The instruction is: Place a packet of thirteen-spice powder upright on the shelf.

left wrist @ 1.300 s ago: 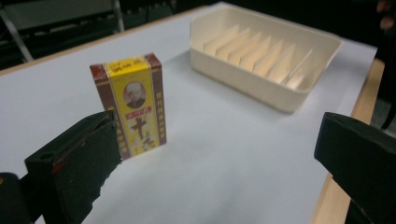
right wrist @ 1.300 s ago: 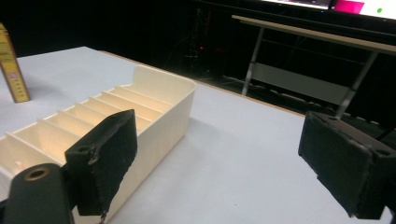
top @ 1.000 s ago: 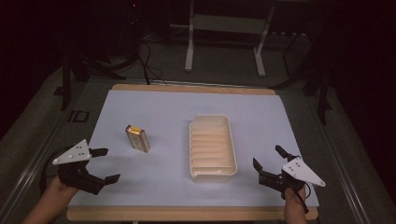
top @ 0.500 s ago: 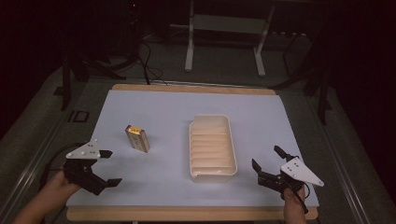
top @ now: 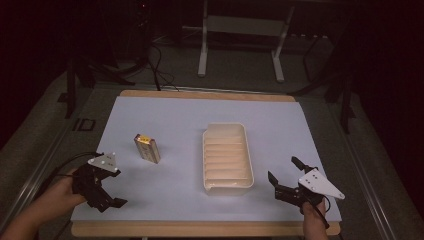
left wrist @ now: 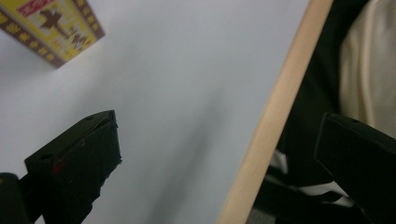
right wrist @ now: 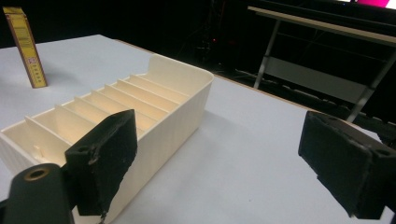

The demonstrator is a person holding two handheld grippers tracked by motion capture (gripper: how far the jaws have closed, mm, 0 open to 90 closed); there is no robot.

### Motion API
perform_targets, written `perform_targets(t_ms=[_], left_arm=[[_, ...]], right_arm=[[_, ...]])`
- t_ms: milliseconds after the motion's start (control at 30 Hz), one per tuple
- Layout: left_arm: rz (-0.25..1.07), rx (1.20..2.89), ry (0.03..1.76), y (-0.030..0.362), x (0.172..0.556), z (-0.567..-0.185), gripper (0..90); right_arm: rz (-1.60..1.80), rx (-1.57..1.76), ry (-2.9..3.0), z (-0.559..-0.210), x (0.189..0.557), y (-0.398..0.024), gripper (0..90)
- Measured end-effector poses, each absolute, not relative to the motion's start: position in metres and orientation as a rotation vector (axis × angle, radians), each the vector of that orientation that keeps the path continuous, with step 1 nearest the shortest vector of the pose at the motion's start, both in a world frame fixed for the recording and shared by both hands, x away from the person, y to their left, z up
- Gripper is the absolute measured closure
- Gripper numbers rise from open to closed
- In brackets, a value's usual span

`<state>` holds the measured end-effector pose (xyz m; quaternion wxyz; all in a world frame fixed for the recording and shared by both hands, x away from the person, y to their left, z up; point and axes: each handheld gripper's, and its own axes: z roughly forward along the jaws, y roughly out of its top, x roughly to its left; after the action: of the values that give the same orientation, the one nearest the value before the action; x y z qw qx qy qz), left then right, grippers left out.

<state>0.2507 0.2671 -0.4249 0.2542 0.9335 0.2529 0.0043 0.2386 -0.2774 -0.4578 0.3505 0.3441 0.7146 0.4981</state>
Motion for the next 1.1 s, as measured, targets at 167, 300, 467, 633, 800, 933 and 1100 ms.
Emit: perform_targets(t_ms=[167,300,467,633,800,933,1100], left_arm=[[-0.050,2.587,0.730,0.264,0.256,-0.427,0.5],[-0.098,2.647,0.745,0.260,0.260,-0.431,0.5],[-0.152,2.753,0.740,0.255,0.262,-0.438,0.5],[-0.221,2.821,0.707,0.249,0.263,-0.443,0.5],[-0.270,2.839,0.718,0.250,0.265,-0.444,0.5],[-0.321,2.887,0.734,0.251,0.267,-0.447,0.5],[-0.359,2.877,0.751,0.254,0.272,-0.447,0.5]], right_arm=[[1.287,0.893,1.854,-0.458,0.239,-0.277,11.7],[1.288,0.893,1.855,-0.458,0.239,-0.277,11.7],[1.291,0.894,1.864,-0.458,0.239,-0.277,11.7],[1.300,0.888,1.872,-0.459,0.239,-0.276,11.7],[1.326,0.896,1.857,-0.458,0.238,-0.276,11.7],[1.335,0.893,1.832,-0.457,0.238,-0.276,11.7],[1.338,0.893,1.817,-0.457,0.237,-0.276,11.7]])
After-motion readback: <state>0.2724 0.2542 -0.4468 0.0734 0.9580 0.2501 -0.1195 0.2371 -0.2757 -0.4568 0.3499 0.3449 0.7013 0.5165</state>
